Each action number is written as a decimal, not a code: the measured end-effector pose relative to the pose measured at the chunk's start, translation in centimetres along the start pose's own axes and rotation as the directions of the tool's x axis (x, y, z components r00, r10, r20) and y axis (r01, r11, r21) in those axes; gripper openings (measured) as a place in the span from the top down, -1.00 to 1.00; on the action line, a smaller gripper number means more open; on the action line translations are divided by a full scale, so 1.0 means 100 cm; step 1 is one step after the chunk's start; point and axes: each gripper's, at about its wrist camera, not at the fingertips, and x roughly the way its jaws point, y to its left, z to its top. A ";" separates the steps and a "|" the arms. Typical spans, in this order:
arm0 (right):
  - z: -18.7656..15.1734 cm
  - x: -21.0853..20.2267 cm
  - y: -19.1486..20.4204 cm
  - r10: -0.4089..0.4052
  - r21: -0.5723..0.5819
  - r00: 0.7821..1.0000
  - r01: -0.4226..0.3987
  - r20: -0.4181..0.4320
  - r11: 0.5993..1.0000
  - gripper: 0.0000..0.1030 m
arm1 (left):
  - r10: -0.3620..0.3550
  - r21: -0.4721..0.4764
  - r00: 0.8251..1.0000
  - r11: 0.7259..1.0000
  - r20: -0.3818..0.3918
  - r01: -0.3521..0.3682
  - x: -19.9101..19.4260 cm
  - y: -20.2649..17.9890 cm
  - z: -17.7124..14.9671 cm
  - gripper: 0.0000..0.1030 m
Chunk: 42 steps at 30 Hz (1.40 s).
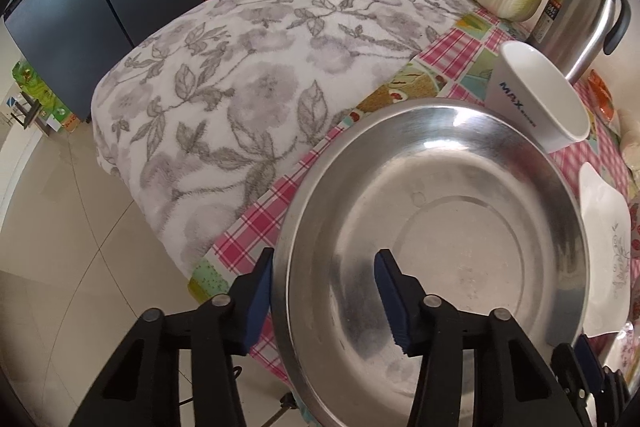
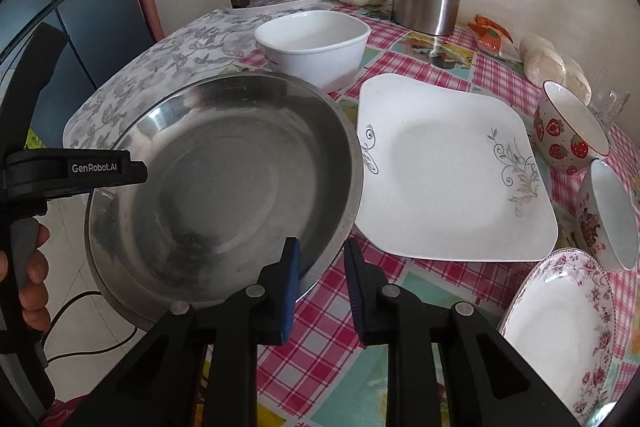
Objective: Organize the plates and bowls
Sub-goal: 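Move the left tool to the steel basin rim and close on it, then lift the steel basin with the left tool and carry it sideways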
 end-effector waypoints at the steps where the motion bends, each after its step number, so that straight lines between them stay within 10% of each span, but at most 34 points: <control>1: -0.001 0.000 0.000 0.003 0.002 1.000 -0.003 0.000 1.000 0.55 | 0.004 -0.002 1.000 1.000 -0.005 -0.004 0.003 0.001 0.001 0.06; 23: 0.003 0.007 -0.031 0.219 0.173 0.975 -0.210 -0.036 0.962 0.57 | 0.005 -0.026 1.000 1.000 0.024 -0.004 0.014 0.008 0.005 0.22; 42: 0.012 0.026 -0.026 0.196 0.158 0.981 -0.191 -0.017 0.969 0.65 | 0.034 0.023 0.998 0.999 0.061 -0.036 0.015 0.006 0.006 0.19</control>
